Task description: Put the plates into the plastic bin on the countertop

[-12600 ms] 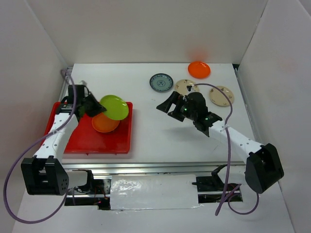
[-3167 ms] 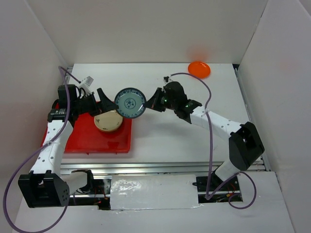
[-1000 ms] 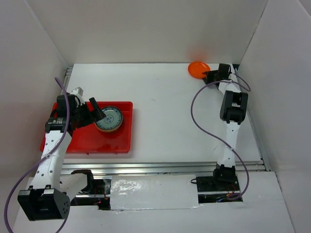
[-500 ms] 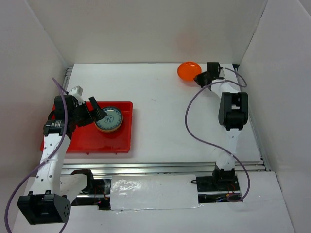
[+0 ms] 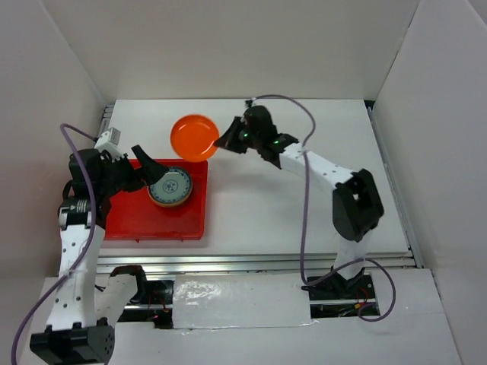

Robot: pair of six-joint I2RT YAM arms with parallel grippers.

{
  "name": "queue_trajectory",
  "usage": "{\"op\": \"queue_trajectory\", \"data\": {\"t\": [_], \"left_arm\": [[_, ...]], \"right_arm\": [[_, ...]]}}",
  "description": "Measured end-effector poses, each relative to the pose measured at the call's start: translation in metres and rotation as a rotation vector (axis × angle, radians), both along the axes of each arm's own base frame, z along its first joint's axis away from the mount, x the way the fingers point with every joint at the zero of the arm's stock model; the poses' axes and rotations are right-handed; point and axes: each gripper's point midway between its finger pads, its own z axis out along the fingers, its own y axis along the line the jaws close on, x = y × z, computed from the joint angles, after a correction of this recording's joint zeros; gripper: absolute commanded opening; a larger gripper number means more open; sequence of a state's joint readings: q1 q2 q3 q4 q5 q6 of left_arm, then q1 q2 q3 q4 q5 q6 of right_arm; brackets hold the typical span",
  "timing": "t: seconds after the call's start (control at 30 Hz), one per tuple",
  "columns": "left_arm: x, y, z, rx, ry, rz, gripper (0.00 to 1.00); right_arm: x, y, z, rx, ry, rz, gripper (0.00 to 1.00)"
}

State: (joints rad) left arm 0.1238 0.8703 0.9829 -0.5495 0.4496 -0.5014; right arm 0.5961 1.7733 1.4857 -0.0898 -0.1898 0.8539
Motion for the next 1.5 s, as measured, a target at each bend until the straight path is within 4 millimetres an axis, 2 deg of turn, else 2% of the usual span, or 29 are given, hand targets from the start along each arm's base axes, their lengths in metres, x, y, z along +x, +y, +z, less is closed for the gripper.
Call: {"op": "queue_trajectory", "data": {"t": [0.13,0.2,0.3,0.4,0.43,0.47,0.5,0.53,0.57,0.6,0.63,0.67,0.7,0.8,0.9,0.97,1.07,1.17,1.23,1.3,1.33,1.43,1.5], "left_arm": [[-0.018,0.007,0.039,0.018,-0.098,0.07,0.99],[-0.027,0.014,0.055,0.042,-0.138,0.122,0.99],[-0.041,0.025,0.067,0.074,-0.169,0.195,0.99],[-0.051,0.033,0.063,0.097,-0.158,0.24,0.99],[-0.053,0.034,0.06,0.103,-0.143,0.248,0.99],[-0.053,0.035,0.056,0.107,-0.127,0.252,0.99],[-0.054,0.036,0.053,0.109,-0.11,0.252,0.99],[-0.054,0.036,0.049,0.111,-0.097,0.253,0.99],[-0.054,0.036,0.047,0.112,-0.087,0.252,0.99],[-0.054,0.036,0.043,0.114,-0.077,0.25,0.99],[-0.054,0.036,0.041,0.116,-0.07,0.249,0.99],[-0.055,0.036,0.038,0.121,-0.062,0.245,0.99],[-0.055,0.037,0.035,0.127,-0.054,0.243,0.99],[-0.056,0.038,0.03,0.135,-0.034,0.243,0.99],[-0.057,0.041,0.028,0.146,-0.01,0.256,0.99],[-0.057,0.044,0.031,0.16,-0.002,0.266,0.99],[-0.055,0.051,0.042,0.198,-0.001,0.288,0.99],[-0.054,0.062,0.057,0.241,-0.004,0.327,0.99],[-0.055,0.072,0.063,0.27,-0.004,0.378,0.99],[-0.059,0.079,0.065,0.293,0.002,0.417,0.99],[-0.062,0.082,0.066,0.303,0.005,0.428,0.99],[-0.075,0.082,0.068,0.319,-0.002,0.426,0.99],[-0.089,0.078,0.073,0.316,-0.035,0.418,0.99]], "right_arm": [[-0.023,0.05,-0.087,-0.075,0.159,0.116,0.0],[-0.036,0.066,-0.121,-0.109,0.229,0.154,0.0],[-0.05,0.089,-0.148,-0.143,0.29,0.191,0.0],[-0.057,0.11,-0.145,-0.14,0.284,0.222,0.0],[-0.06,0.116,-0.139,-0.132,0.276,0.233,0.04],[-0.062,0.121,-0.134,-0.123,0.268,0.239,0.12],[-0.063,0.125,-0.129,-0.112,0.262,0.243,0.25],[-0.063,0.128,-0.125,-0.103,0.258,0.244,0.59],[-0.063,0.129,-0.123,-0.095,0.258,0.241,0.69],[-0.062,0.129,-0.123,-0.097,0.25,0.241,0.84],[-0.061,0.129,-0.123,-0.096,0.254,0.235,0.86],[-0.061,0.128,-0.124,-0.103,0.25,0.23,0.96],[-0.06,0.126,-0.124,-0.111,0.249,0.22,1.0],[-0.059,0.118,-0.117,-0.129,0.236,0.191,1.0],[-0.061,0.102,-0.093,-0.151,0.197,0.143,1.0],[-0.068,0.085,-0.063,-0.171,0.132,0.097,1.0],[-0.092,0.05,0.003,-0.215,-0.033,0.018,1.0],[-0.138,0.007,0.085,-0.246,-0.228,-0.085,1.0],[-0.173,-0.023,0.122,-0.254,-0.307,-0.127,1.0],[-0.205,-0.053,0.14,-0.288,-0.347,-0.148,1.0],[-0.214,-0.07,0.141,-0.321,-0.355,-0.166,1.0],[-0.237,-0.119,0.129,-0.449,-0.352,-0.204,1.0],[-0.248,-0.141,0.119,-0.506,-0.343,-0.21,1.0]]}}
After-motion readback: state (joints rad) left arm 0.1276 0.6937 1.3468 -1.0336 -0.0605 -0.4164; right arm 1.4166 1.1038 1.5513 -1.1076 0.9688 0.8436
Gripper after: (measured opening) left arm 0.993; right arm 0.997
